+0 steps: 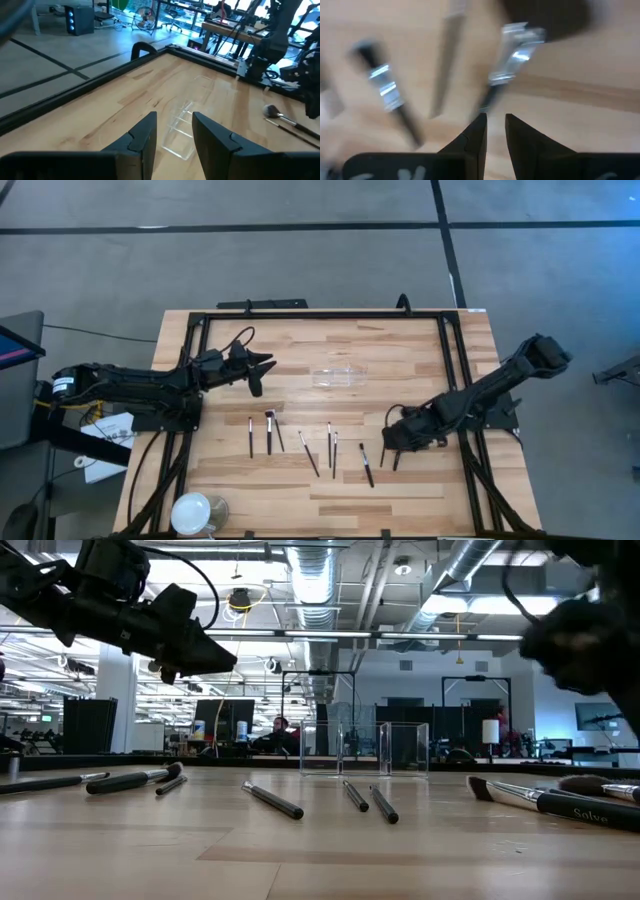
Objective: Put items in baskets/containers
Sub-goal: Put the highlighter brush into the left section of the transparent organizer
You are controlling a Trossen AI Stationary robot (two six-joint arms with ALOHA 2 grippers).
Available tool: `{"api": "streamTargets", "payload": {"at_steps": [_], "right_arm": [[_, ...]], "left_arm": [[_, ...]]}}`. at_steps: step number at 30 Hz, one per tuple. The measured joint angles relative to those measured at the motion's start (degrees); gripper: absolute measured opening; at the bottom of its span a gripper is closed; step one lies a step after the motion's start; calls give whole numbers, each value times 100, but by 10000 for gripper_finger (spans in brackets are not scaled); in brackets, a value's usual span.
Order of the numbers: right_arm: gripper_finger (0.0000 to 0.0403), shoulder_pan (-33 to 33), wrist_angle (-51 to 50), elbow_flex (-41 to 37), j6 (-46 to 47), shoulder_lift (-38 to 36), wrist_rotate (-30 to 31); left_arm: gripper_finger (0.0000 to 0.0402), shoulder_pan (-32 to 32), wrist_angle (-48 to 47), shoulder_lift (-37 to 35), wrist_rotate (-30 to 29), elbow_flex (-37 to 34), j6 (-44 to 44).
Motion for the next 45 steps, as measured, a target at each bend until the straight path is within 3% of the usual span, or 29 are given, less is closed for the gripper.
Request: {"api": "streamTargets", "payload": {"at_steps": [4,21,33,45], "right_arm": [[60,61,-346,-1,353,122,137],[60,-260,-550,0,173,342,802],[60,-372,-44,35,99,884,529],[67,-443,-50,20,-167,911,493]], "left_arm": [[121,88,0,0,-1,0,97],[121,98,-13,4,0,0,94],[121,98,-54,9,0,0,92],[121,95,-114,9,1,0,93]]}}
